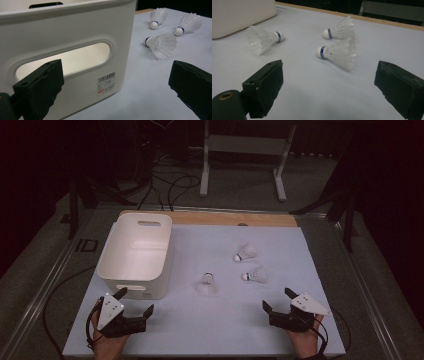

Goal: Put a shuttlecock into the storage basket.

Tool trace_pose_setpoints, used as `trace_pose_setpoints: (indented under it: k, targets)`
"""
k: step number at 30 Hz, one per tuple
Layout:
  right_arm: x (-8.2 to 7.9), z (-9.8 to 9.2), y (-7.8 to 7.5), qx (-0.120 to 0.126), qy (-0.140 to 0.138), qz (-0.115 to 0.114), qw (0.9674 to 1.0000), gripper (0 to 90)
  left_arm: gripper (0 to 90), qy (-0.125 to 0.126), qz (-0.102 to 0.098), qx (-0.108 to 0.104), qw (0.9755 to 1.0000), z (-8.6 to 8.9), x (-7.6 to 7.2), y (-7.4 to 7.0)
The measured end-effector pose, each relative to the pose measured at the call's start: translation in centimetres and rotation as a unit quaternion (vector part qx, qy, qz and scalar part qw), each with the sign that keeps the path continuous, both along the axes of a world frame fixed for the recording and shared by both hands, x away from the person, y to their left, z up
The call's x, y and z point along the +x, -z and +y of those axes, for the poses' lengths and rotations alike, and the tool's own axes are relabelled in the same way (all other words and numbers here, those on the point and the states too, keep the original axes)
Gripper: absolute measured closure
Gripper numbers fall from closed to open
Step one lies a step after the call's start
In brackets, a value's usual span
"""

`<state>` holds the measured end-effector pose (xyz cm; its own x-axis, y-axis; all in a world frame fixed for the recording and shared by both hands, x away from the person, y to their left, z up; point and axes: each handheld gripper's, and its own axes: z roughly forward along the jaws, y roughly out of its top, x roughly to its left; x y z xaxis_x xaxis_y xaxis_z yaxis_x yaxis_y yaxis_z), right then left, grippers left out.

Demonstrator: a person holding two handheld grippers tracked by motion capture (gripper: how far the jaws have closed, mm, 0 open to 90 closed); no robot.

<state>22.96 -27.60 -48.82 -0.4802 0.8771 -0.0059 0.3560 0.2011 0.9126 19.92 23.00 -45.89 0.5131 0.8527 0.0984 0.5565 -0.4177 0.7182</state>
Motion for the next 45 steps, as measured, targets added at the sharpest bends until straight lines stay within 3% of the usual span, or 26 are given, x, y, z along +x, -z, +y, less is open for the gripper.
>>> trace_pose_setpoints:
  k: [22, 25, 35, 41, 45]
  targets:
    - [0.4, 0.4, -0.7, -0.006, 0.003, 0.006, 1.0000, 7.5, 0.4, -0.005, -0.004, -0.004, 1.0000, -0.4, 0.2, 0.3]
    - [0.6, 0.7, -0.7, -0.008, -0.003, 0.010, 0.9999, 7.4, 0.4, -0.006, -0.012, -0.009, 0.9999, -0.4, 0.2, 0.5]
    - [1.0, 1.0, -1.1, -0.014, -0.007, 0.020, 0.9997, 7.3, 0.4, -0.004, -0.003, 0.000, 1.0000, -0.7, 0.4, 0.5]
    - [1.2, 1.2, -1.8, -0.021, -0.006, 0.026, 0.9994, 7.3, 0.4, -0.009, -0.011, -0.003, 0.9999, -0.9, 0.5, 0.8]
    - [1.5, 1.4, -2.3, -0.026, -0.010, 0.030, 0.9992, 7.4, 0.4, -0.010, -0.034, -0.019, 0.9992, -1.1, 0.7, 1.3]
